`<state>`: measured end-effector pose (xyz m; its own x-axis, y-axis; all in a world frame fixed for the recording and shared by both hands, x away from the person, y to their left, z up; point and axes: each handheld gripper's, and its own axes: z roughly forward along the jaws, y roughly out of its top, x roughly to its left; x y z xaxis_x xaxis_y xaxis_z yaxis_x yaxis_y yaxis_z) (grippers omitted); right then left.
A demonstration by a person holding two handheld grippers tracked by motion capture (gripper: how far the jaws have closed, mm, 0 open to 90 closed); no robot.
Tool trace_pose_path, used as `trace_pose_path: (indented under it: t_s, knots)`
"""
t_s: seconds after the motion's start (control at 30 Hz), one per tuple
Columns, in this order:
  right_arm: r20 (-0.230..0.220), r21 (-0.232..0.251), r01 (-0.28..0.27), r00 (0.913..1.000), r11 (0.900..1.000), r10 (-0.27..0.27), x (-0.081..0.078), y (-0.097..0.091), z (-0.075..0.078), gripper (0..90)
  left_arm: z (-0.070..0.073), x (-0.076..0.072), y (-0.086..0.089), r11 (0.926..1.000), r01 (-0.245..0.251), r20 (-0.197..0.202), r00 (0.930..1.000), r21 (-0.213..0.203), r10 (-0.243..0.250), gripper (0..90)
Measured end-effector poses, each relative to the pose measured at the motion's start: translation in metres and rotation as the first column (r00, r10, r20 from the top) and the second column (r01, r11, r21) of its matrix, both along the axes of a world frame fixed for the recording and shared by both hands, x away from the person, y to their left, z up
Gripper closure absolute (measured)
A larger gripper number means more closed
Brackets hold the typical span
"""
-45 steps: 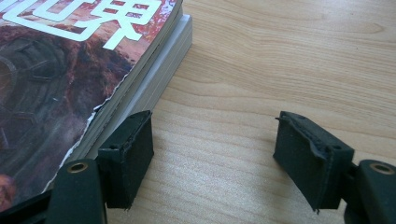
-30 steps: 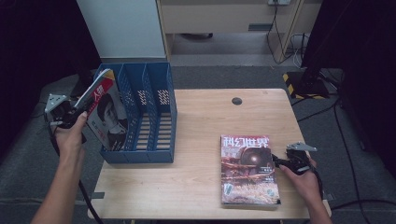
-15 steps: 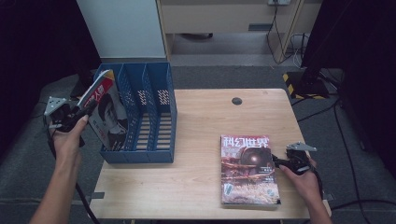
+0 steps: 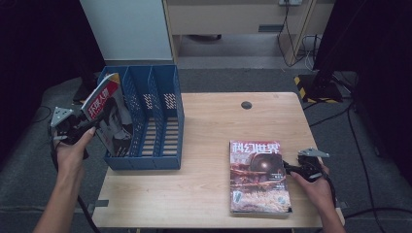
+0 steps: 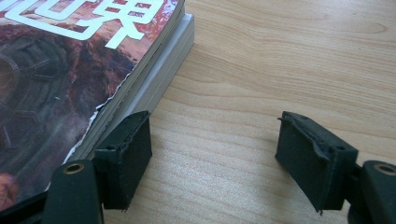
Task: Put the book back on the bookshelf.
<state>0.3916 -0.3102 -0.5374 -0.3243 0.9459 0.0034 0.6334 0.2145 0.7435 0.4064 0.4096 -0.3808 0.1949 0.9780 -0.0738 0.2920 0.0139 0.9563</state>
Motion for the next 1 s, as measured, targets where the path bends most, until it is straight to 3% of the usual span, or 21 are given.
trace_pose_path:
  t_s: [0.6,1.0]
  knots:
    - [-0.001,0.0,-0.001,1.0,1.0,0.001,0.0,0.0,0.0,26.1,-0.006,-0.005,-0.004,0.9998,0.015,-0.032,0.9994,0.01,-0.015,32.0]
    - [-0.002,-0.001,-0.003,1.0,1.0,0.003,0.0,0.0,0.0,25.6,-0.013,-0.018,-0.006,0.9998,0.021,-0.038,0.9991,0.007,-0.02,29.7]
